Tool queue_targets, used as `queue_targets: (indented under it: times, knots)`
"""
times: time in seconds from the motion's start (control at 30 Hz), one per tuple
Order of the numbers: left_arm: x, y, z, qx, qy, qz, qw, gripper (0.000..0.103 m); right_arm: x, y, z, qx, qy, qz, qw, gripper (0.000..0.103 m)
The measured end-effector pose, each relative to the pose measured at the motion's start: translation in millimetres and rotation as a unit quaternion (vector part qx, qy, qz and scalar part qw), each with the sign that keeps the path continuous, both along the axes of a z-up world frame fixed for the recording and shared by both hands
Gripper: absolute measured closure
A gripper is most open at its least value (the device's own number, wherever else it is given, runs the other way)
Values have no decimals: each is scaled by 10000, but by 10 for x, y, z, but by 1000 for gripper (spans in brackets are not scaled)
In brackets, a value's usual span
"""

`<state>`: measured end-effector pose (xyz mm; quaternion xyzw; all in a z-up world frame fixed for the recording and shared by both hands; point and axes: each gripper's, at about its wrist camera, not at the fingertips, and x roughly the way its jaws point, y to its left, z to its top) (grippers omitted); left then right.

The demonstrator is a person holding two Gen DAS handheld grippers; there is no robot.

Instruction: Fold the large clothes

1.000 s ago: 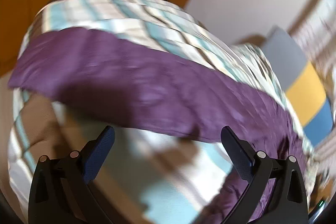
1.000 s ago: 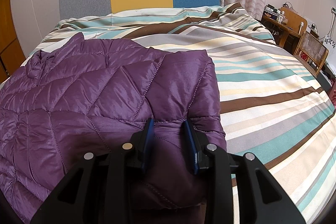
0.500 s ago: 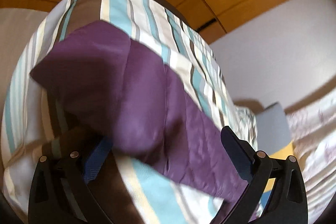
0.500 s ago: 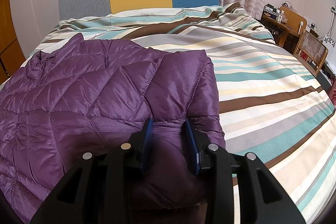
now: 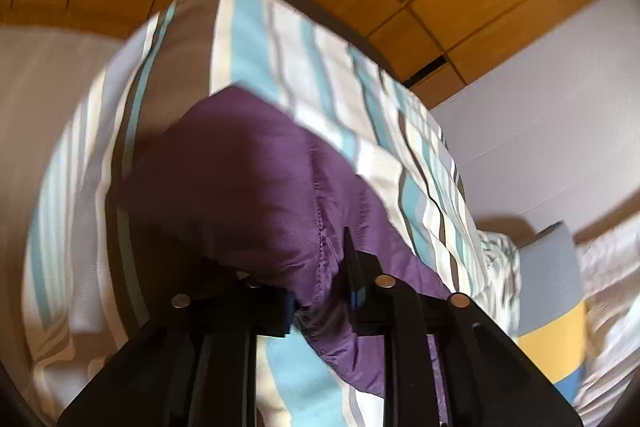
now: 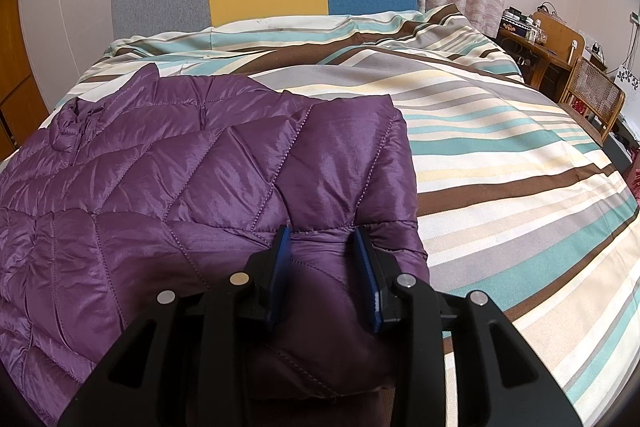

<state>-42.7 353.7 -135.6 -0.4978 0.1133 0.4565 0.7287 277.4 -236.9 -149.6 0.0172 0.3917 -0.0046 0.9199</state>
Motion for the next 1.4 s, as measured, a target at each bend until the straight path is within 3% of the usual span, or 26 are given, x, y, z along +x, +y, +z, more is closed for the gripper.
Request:
queue_targets:
  times: [0.2, 0.4, 0.6, 0.83, 1.0, 1.2, 1.4]
  knots:
    - [344, -358, 351, 951, 297, -571, 9934, 86, 0, -8, 0, 19, -1, -4, 10000, 71]
    - [894, -863, 672, 1914, 485, -1522, 9684, 86, -2, -10, -3, 25, -3, -4, 10000, 71]
    - [1283, -1301, 742, 2155, 438, -2315, 9477, 86, -1, -12, -4, 26, -3, -4, 10000, 71]
    - [1726, -1881, 768, 2525, 467, -3176, 9128, 86, 0, -12, -4, 37, -4, -3, 10000, 71]
    - [2006, -2173, 723, 2456, 419, -3584, 8997, 86, 4, -6, -1, 57, -3, -3, 10000, 71]
    - [2272, -2677, 736, 2615, 362, -4198, 8684, 86, 12, 9, -1, 74, -3, -1, 10000, 70]
    - [2483, -3180, 704, 2738, 389, -4856, 8293, 86, 15, 13, -5, 82, -4, -2, 10000, 70]
